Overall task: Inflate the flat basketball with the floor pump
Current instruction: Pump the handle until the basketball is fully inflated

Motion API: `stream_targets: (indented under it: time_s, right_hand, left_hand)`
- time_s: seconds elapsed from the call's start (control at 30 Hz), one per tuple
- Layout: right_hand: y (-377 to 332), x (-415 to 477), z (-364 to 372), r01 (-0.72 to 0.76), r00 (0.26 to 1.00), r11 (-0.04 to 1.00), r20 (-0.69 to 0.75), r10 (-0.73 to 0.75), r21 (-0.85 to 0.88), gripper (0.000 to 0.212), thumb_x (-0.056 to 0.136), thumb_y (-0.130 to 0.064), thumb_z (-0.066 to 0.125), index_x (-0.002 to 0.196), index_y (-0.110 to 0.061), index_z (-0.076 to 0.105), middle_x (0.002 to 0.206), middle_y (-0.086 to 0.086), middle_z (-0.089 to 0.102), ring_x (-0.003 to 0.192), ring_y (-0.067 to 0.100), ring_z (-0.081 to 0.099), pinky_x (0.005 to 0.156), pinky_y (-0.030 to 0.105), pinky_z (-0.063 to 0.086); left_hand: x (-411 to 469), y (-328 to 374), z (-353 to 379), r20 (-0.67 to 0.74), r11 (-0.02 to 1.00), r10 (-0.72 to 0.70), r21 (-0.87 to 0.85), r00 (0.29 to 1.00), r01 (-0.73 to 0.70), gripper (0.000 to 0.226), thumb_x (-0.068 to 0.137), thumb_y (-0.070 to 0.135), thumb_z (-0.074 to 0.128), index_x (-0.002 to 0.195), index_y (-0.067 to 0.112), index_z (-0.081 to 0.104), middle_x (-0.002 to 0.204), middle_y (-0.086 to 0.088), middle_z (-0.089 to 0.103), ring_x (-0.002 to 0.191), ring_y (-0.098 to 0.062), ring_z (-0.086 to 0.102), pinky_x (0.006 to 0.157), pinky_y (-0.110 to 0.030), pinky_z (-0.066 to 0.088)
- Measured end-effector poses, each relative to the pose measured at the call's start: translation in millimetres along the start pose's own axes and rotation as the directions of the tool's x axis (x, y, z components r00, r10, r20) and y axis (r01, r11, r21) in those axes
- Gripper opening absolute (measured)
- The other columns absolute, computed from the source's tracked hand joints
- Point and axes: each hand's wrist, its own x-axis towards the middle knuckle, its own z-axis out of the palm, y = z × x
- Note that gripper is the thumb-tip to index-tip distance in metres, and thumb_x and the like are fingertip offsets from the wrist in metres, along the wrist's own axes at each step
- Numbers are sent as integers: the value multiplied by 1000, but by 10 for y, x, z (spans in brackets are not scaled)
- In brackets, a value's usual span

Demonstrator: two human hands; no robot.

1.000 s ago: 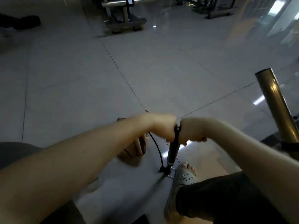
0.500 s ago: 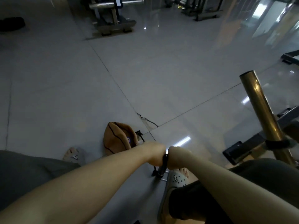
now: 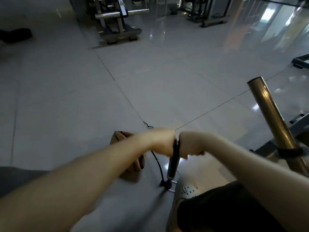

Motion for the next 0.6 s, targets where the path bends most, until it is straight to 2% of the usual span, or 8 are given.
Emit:
stream_targets:
  time_s: [0.07, 0.13, 0.2, 0.27, 0.4, 0.5, 0.53, 0.6]
  right_hand:
    - [12, 266, 384, -12, 1000, 998, 7, 13, -63, 20, 82, -10, 65, 64, -11, 55, 59, 3, 55, 53, 18, 54, 59, 29, 51]
    - [57, 482, 657, -37, 999, 996, -29, 34, -85, 20, 84, -12, 62, 69, -14, 49, 67, 0, 53, 70, 19, 56, 71, 31, 52]
    - [81, 608, 862, -77, 995, 991, -67, 70, -106, 26, 85, -15, 60, 68, -17, 41, 69, -1, 47, 77, 22, 57, 70, 30, 47]
    - [69, 705, 959, -129, 987, 986, -107, 118, -108, 27, 85, -16, 61, 68, -18, 40, 73, -1, 52, 83, 24, 61, 70, 30, 45]
    - [85, 733, 938, -143, 987, 983, -94, 133, -114, 27, 88, -17, 59, 69, -16, 40, 70, 1, 47, 78, 23, 55, 72, 31, 45]
    - [4, 599, 867, -129, 991, 978, -43, 124, -164, 31, 86, -23, 69, 69, -14, 44, 69, 3, 48, 78, 21, 60, 74, 29, 49]
    - [-19, 507, 773, -111, 994, 984, -20, 109, -137, 31, 84, -22, 72, 69, -12, 47, 66, 3, 50, 72, 20, 62, 68, 29, 50]
    - [-7, 293, 426, -35, 999, 999, -6, 35, 1, 24, 79, -17, 74, 67, -9, 55, 58, 5, 53, 50, 19, 54, 51, 28, 47]
  left_hand:
    - [162, -100, 464, -17, 993, 7, 118, 1000, -5, 20, 87, 13, 57, 67, 19, 53, 61, 1, 51, 63, -25, 56, 53, -26, 40]
    - [310, -184, 786, -53, 988, -13, 155, 999, 21, 14, 83, 11, 52, 71, 19, 54, 68, -2, 57, 68, -30, 60, 56, -30, 44]
    - [394, -188, 986, -61, 991, -34, 129, 998, 42, 12, 82, 14, 54, 73, 21, 52, 76, -4, 63, 72, -30, 63, 59, -32, 45]
    - [415, -198, 1068, -69, 995, -32, 95, 997, 38, 18, 81, 18, 57, 68, 23, 45, 72, -2, 56, 72, -30, 62, 61, -32, 46]
    - [422, -183, 962, -33, 994, -60, 92, 998, 62, 18, 83, 17, 57, 70, 23, 46, 71, 1, 52, 68, -27, 58, 60, -31, 43]
    - [325, -120, 814, 38, 988, -37, 152, 999, 30, 18, 86, 16, 57, 71, 22, 49, 72, -2, 54, 67, -27, 55, 58, -30, 41]
    - [253, -111, 713, 55, 990, -24, 139, 998, 16, 17, 87, 16, 57, 72, 20, 52, 69, -1, 54, 63, -24, 55, 55, -29, 40]
    - [80, -81, 372, 47, 999, 17, 49, 999, -19, 19, 88, 16, 62, 69, 18, 57, 62, 1, 53, 54, -16, 50, 48, -25, 37]
